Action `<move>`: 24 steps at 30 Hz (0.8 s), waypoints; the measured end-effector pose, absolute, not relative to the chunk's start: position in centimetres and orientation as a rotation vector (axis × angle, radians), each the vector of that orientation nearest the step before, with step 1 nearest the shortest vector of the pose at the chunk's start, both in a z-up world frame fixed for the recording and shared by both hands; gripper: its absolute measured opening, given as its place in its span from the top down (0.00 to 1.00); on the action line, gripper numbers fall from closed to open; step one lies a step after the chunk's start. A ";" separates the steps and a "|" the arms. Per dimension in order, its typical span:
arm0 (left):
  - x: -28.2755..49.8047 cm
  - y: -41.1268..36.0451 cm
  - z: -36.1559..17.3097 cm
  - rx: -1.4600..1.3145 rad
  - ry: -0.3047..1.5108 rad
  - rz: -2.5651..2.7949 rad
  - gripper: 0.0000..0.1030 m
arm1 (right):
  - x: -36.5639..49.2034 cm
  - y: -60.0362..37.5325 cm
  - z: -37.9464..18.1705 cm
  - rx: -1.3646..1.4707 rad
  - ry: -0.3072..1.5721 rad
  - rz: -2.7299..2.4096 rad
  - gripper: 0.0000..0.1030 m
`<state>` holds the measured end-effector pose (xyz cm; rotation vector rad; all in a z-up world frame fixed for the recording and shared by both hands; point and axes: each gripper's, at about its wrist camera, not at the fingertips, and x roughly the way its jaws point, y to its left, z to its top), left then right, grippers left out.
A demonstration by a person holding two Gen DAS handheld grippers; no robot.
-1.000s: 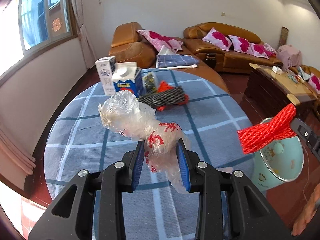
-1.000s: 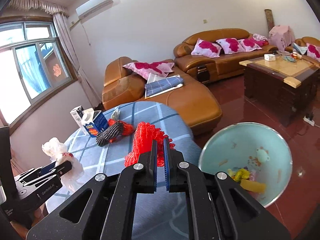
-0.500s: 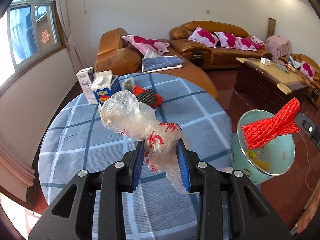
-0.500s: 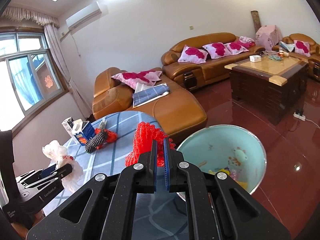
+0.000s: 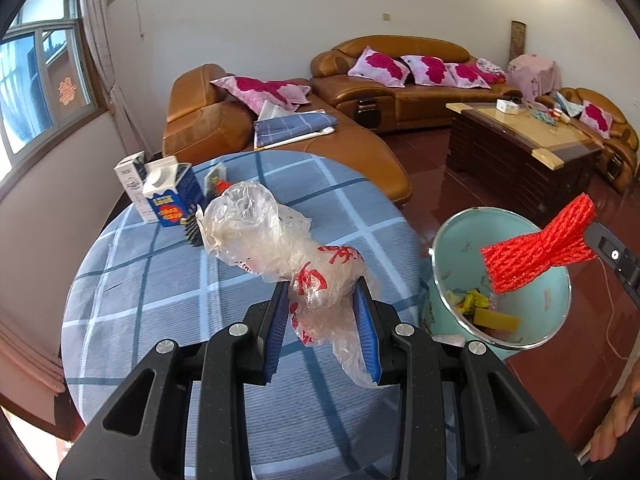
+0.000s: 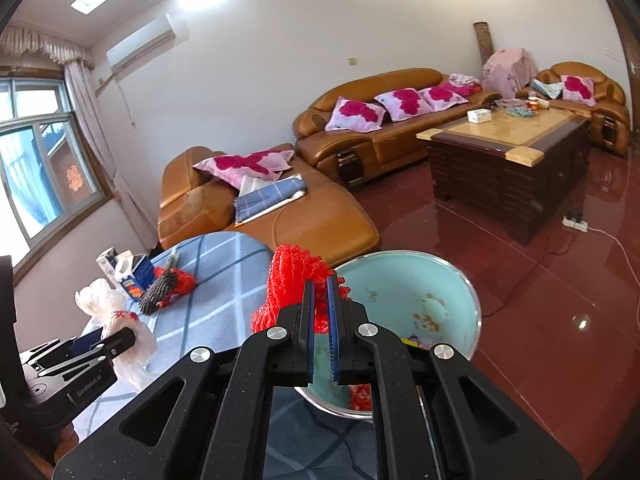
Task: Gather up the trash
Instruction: 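Lift and carry the clear bag and red net over the teal bucket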
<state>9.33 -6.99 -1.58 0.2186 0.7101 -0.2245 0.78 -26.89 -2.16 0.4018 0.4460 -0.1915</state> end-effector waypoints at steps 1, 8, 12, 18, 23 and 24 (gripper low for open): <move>9.4 -7.3 -1.6 0.222 0.709 -0.228 0.68 | 0.6 -27.3 -2.2 0.402 0.443 -0.200 0.93; 9.4 -9.6 -1.4 0.244 0.700 -0.256 0.68 | 0.2 -28.6 -2.7 0.409 0.436 -0.232 0.93; 9.4 -11.1 -1.4 0.262 0.693 -0.275 0.68 | 0.1 -29.5 -3.0 0.432 0.435 -0.250 0.93; 9.8 -13.6 -1.9 0.297 0.693 -0.302 0.68 | -0.2 -31.0 -3.4 0.425 0.424 -0.309 0.93; 10.4 -15.3 -2.8 0.321 0.707 -0.327 0.68 | 0.0 -32.1 -4.3 0.432 0.436 -0.349 0.93; 10.5 -15.6 -3.0 0.327 0.710 -0.330 0.68 | 0.0 -32.4 -4.5 0.434 0.439 -0.359 0.93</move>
